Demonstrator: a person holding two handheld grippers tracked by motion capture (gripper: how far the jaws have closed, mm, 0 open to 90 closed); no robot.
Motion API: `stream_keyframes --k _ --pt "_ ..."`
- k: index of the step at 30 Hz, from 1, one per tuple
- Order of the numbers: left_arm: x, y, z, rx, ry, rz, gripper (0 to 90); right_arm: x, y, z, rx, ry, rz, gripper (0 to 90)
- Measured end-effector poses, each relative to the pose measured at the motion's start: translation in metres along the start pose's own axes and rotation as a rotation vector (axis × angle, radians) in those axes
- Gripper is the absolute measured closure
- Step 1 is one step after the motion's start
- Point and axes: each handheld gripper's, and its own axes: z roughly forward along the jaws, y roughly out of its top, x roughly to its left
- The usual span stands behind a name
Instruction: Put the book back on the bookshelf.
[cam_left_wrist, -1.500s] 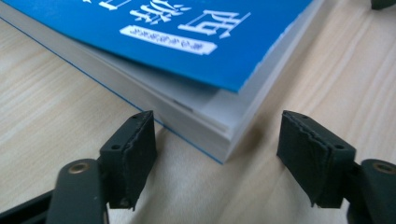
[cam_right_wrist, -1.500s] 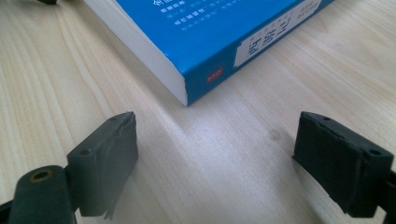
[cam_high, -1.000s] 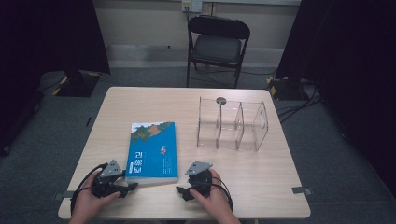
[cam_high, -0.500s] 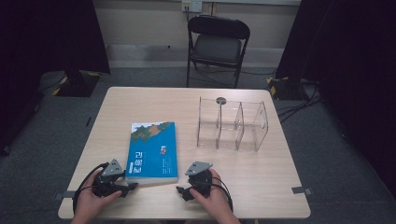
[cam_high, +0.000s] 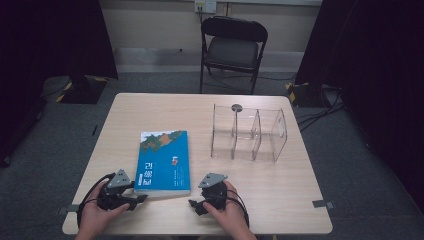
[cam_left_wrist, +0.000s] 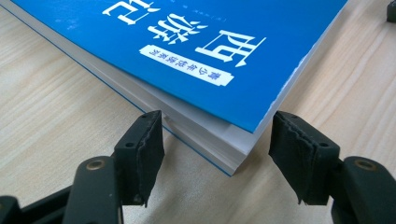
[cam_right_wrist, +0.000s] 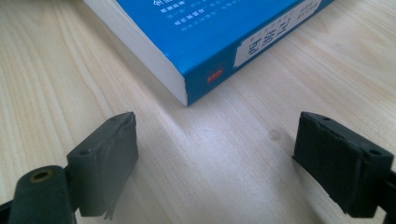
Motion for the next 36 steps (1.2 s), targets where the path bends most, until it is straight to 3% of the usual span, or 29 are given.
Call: stream_keyframes --k 2,3,7,11,13,23,25,28,31,36 --pt "-0.001 0.001 0.0 -0.018 -0.005 -0.022 35.3 0.0 0.0 0.0 0.0 0.0 0.0 13.3" --pt "0.001 0.001 -0.001 -0.017 -0.009 -0.004 35.3 0.0 0.0 0.0 0.0 0.0 0.0 13.2" --pt "0.002 0.003 -0.004 -0.021 -0.017 -0.006 35.4 -0.001 0.0 0.001 -0.001 0.002 -0.006 13.0" --pt "0.003 0.005 -0.005 -0.042 -0.03 -0.033 35.4 -0.001 0.001 0.001 -0.001 0.002 -0.007 13.0" --pt "0.005 0.006 -0.006 -0.029 -0.033 -0.022 35.4 -0.001 0.0 0.001 -0.001 0.002 -0.007 12.9" --pt "0.006 0.01 -0.008 -0.053 -0.046 -0.05 35.6 0.0 0.001 0.001 0.004 0.004 0.0 12.3" --pt "0.006 0.011 -0.008 -0.055 -0.047 -0.048 35.6 0.0 0.001 0.001 -0.002 0.023 -0.018 12.3" --pt "0.006 0.011 -0.008 -0.053 -0.052 -0.055 35.6 0.001 0.001 0.0 -0.002 0.026 -0.009 14.2" --pt "0.007 0.013 -0.009 -0.06 -0.052 -0.06 35.6 -0.003 0.003 -0.001 -0.009 0.088 0.021 14.5" --pt "0.008 0.014 -0.01 -0.067 -0.058 -0.068 35.7 -0.003 0.011 -0.005 -0.038 0.115 0.02 14.9"
